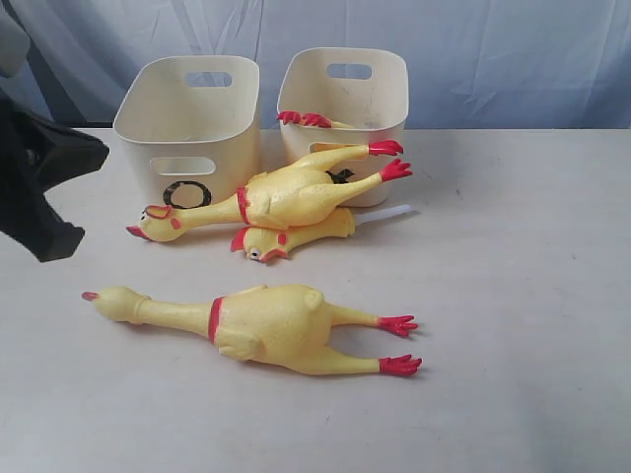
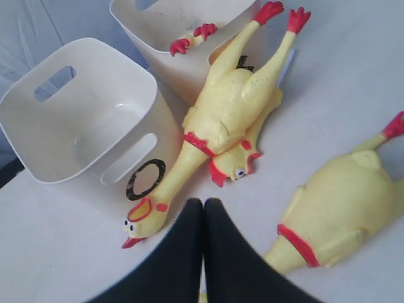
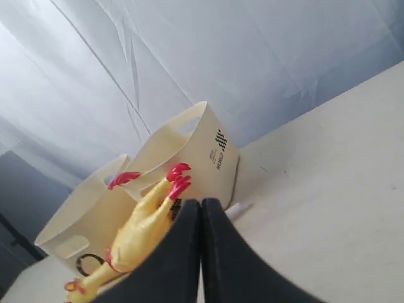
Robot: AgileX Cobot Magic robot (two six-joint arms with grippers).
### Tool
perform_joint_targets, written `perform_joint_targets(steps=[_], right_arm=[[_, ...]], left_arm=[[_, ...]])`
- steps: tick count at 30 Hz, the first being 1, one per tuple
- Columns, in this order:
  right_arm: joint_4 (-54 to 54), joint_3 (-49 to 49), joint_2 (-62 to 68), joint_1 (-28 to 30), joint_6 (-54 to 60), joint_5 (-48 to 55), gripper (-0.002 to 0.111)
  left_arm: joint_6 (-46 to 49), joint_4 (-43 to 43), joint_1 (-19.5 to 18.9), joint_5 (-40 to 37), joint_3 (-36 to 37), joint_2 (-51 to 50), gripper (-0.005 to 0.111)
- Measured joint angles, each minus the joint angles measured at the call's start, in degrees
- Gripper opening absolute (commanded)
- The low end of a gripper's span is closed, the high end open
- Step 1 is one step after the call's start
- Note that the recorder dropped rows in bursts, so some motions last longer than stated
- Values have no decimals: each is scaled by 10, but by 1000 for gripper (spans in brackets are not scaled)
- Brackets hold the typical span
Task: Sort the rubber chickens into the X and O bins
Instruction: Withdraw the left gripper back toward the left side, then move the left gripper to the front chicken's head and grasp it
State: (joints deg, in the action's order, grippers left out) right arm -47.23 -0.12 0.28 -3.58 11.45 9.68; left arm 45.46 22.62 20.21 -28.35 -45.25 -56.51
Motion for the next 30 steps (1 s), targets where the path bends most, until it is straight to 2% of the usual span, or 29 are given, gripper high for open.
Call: perform_joint_targets(steps=[5, 13, 18, 24, 27, 30], right_arm=[[-76, 0, 0, 0, 0, -41, -1], [-65, 0, 0, 0, 13, -1, -1], [-111, -28, 0, 0, 141, 37, -1], [-122, -153, 33, 0, 311, 169, -1], [-91, -216, 92, 0, 330, 248, -1], [-11, -285, 170, 0, 334, 341, -1]], left_arm=[[0, -5, 0, -55, 0, 29, 0], [-2, -4, 0, -89, 1, 49, 0], [-2, -4, 0, -94, 4, 55, 0], [14, -4, 0, -48, 53, 55, 0], [38, -4, 0, -41, 54, 55, 0], [123, -4, 0, -38, 57, 53, 0]])
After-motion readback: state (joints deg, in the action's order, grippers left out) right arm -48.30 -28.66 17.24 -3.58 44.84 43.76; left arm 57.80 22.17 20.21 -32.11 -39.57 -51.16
